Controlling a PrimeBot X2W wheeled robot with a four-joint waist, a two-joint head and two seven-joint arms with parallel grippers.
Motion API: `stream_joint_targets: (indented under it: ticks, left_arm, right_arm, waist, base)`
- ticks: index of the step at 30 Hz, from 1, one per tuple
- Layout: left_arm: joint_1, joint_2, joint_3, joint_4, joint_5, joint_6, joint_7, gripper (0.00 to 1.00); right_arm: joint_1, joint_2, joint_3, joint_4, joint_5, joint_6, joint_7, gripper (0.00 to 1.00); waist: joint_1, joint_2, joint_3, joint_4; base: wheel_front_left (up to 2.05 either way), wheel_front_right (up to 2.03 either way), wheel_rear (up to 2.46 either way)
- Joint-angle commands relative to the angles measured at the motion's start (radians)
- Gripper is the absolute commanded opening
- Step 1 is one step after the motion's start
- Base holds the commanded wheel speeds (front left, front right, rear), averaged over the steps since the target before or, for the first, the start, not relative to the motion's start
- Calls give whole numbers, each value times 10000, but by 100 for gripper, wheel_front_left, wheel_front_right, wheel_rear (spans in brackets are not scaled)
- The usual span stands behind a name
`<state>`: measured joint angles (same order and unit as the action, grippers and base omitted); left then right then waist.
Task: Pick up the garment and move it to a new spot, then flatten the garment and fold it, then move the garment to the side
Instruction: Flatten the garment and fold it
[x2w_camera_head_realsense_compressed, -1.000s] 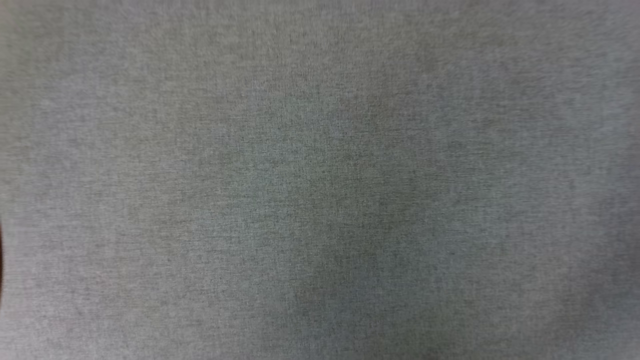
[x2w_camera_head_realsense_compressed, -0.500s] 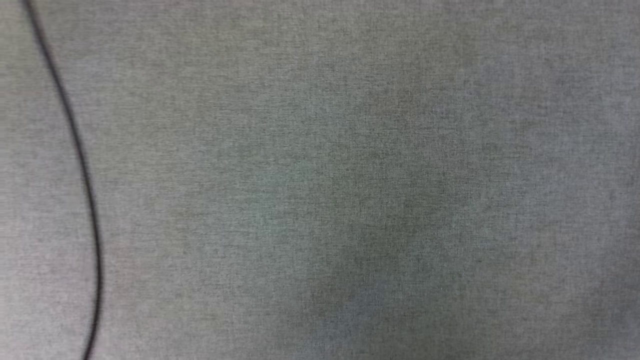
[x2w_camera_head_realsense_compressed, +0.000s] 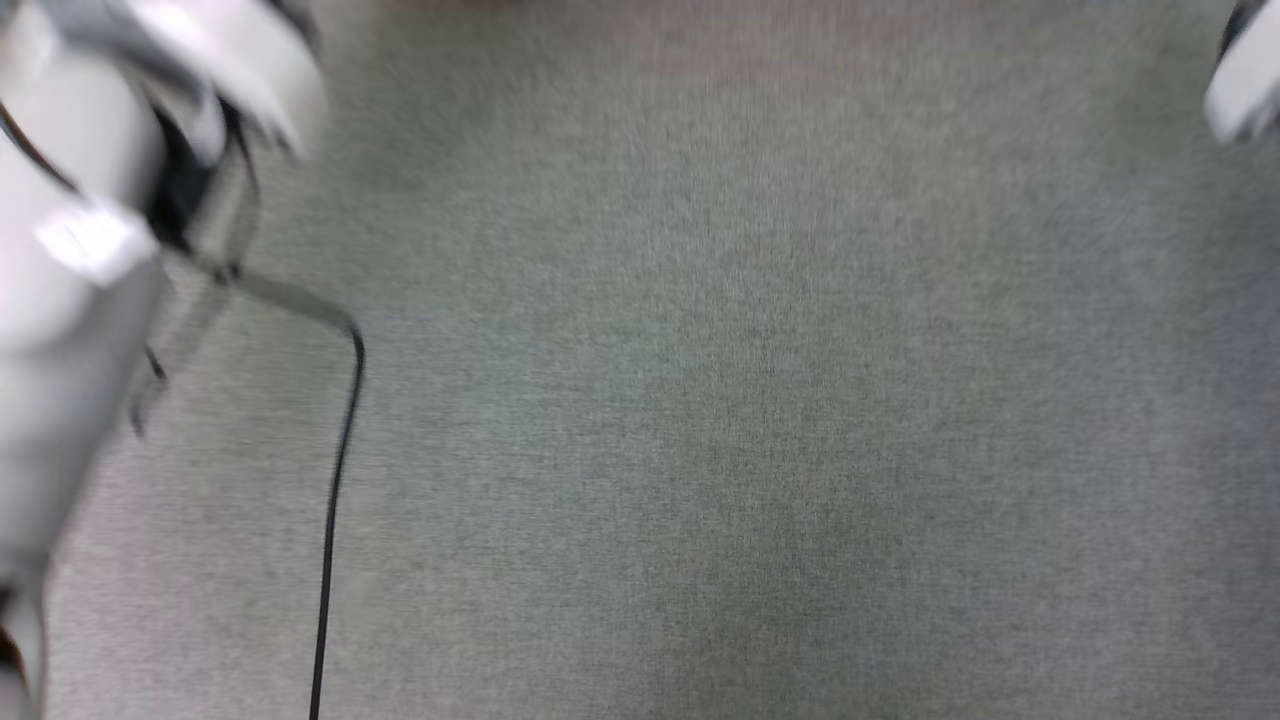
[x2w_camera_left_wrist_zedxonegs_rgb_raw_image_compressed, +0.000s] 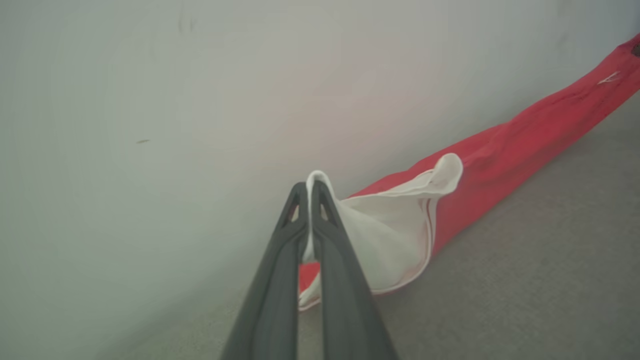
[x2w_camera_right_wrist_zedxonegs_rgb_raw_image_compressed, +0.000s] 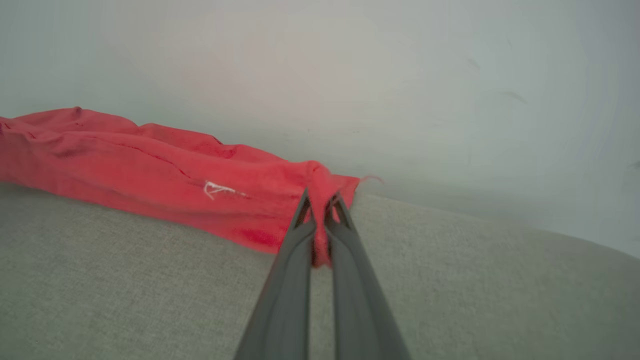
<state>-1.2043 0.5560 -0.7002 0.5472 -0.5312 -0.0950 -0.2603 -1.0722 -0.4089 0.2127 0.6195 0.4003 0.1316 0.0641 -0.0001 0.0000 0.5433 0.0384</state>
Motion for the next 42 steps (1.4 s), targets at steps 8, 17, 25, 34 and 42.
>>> stream_joint_targets:
  ticks: [8, 17, 25, 34, 42]
  left_arm:
    - [3689, 489, -490, -1814, -793, 625, 424, 0]
    - [7021, 1441, -1172, -4037, -1333, 1465, 1175, 0]
    - [8869, 2044, -1558, -5549, -1701, 2224, 1587, 0]
    - [10259, 2900, -1953, -7081, -2310, 2527, 2370, 0]
    - [11231, 3417, -2421, -8137, -2607, 2767, 2881, 0]
  right_arm:
    - [3216, -687, 307, -728, 1124, -18, 792, 0]
    - [5966, -1066, 465, -1460, 2208, -18, 1847, 0]
    - [7590, -1190, 216, -1908, 2931, -17, 2805, 0]
    - [9298, -1426, -118, -2871, 3642, -17, 3800, 0]
    - [10927, -1441, -646, -3785, 4333, -15, 4726, 0]
  waist:
    - [1, 0, -1892, 267]
    - [1, 0, -3128, 306]
    - [1, 0, -4081, 283]
    - [1, 0, -4929, 309]
    - [1, 0, -5389, 420]
  base:
    - [0, 0, 0]
    - [0, 0, 0]
    - [0, 0, 0]
    - [0, 0, 0]
    - [0, 0, 0]
